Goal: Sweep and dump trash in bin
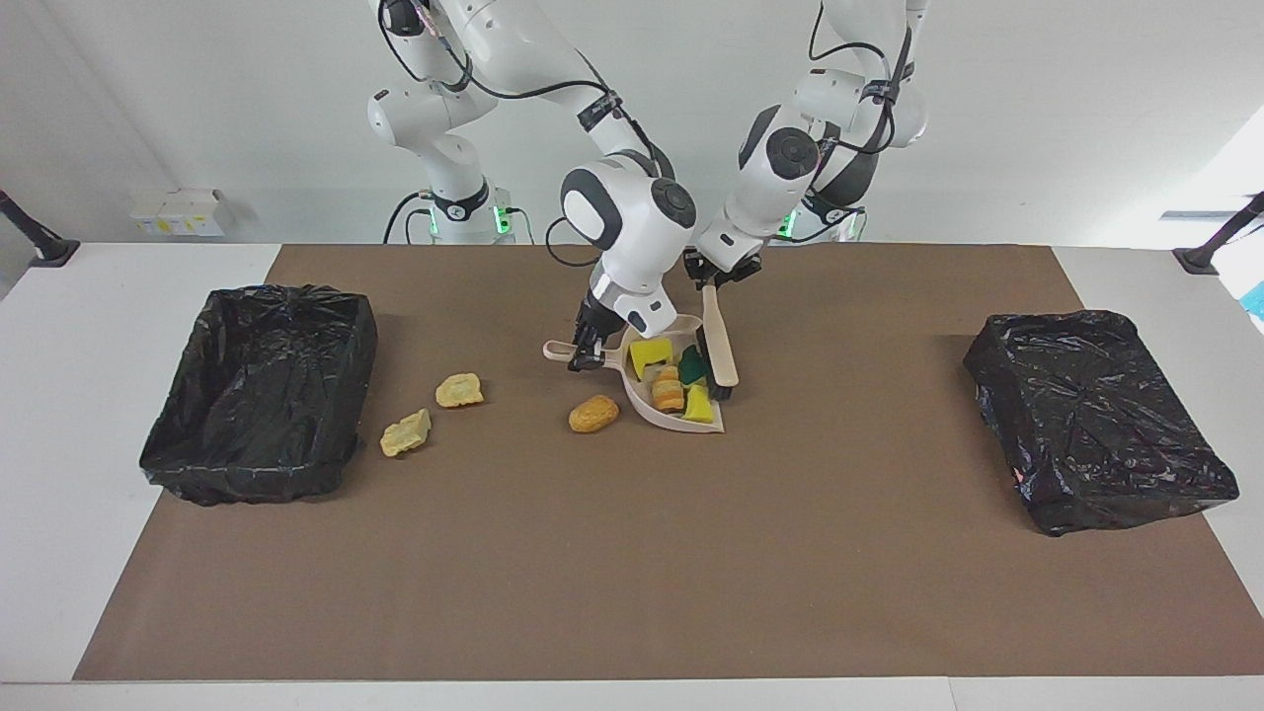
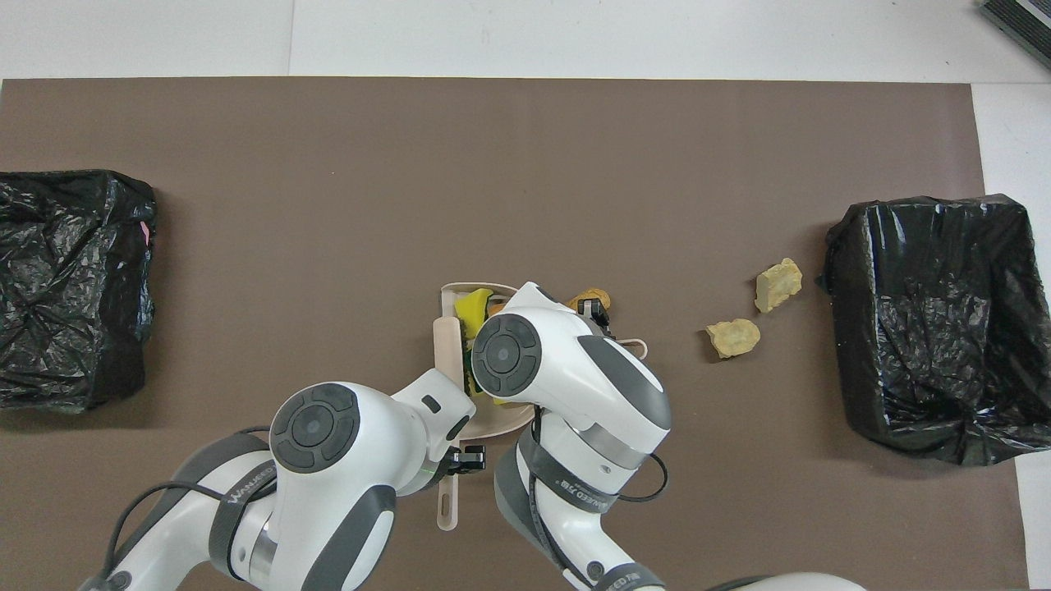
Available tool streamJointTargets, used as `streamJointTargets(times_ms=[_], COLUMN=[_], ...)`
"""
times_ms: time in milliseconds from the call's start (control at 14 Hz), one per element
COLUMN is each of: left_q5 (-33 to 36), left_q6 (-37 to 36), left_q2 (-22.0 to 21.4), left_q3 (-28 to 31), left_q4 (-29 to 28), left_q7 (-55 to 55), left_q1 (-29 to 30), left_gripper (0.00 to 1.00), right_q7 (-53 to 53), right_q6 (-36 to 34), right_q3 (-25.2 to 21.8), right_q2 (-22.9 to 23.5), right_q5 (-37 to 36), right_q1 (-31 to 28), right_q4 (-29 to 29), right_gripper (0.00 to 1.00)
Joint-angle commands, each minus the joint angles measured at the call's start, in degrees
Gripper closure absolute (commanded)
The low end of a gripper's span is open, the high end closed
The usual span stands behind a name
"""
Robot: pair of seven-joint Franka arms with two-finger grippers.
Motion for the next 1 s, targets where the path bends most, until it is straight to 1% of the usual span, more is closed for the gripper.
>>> streamJointTargets(times_ms=[0,214,428,642,784,927], left_q5=[1.0,1.0,1.0,1.1,1.2,1.5], left_q6=[-5.4,-11.9,-16.6,-25.9,-29.7,-32.0], left_q2=[0.5,0.5,-0.7,-0.7,-0.7,-0.9], left_q3=[1.7,2.0,2.3,2.6,2.7,3.0], left_q4=[3.0,7.3,9.2,14.6,17.5,18.0], left_q7=[4.8,8.1,11.8,13.9,13.1,8.6], left_q1=[0.3,3.8,6.9,10.2,12.1,13.9], left_gripper=[1.0,1.0,1.0,1.0,1.0,1.0], right_q7=[2.7,2.7,2.4,2.0,1.6,-1.2], right_q6=[2.3,2.1,1.6,1.2,0.0,-2.5], right_q3=[0.2,0.2,0.2,0.2,0.1,0.1], right_q2=[0.7,0.4,-0.4,-2.1,-3.6,-5.3], right_q5=[-0.2,-0.1,0.0,1.0,2.6,3.0], right_q1=[-0.6,-0.9,-1.9,-3.0,-4.6,-6.5], right_q4=[0.4,0.8,1.5,1.3,1.4,1.8], right_gripper=[1.0,1.0,1.0,1.0,1.0,1.0])
